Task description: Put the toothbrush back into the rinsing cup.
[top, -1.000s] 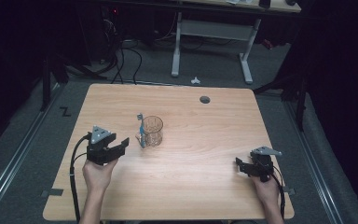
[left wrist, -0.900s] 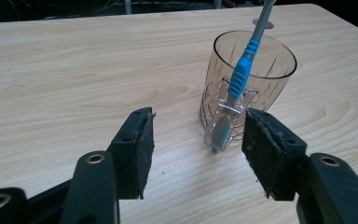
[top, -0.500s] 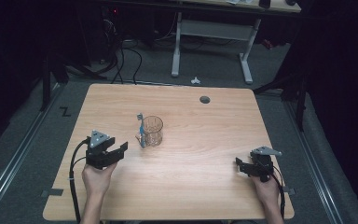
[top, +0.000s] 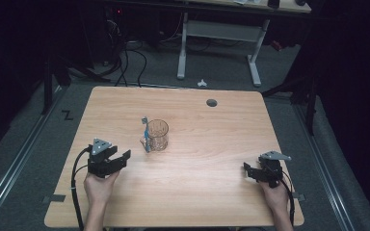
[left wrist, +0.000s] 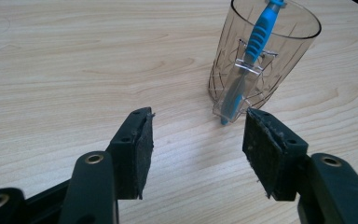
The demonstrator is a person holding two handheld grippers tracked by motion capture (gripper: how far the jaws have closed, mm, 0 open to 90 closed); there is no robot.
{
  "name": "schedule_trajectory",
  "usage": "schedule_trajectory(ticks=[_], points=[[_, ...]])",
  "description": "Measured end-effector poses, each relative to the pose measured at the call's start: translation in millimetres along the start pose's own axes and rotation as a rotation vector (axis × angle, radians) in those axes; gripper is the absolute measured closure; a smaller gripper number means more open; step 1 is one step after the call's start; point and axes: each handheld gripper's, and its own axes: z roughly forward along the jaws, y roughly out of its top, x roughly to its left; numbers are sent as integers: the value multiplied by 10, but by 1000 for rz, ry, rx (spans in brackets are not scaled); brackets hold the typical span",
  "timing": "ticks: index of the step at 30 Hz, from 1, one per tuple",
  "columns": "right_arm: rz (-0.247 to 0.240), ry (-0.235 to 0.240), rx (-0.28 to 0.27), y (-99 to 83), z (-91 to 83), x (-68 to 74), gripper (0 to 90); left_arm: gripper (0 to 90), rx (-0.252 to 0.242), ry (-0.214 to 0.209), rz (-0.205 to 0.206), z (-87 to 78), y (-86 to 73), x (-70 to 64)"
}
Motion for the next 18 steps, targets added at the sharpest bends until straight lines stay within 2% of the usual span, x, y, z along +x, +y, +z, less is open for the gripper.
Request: schedule_trajectory(ticks=[18], points=[[1, 0, 0, 0, 0, 1, 283, 421, 51, 24, -21, 84, -114, 72]])
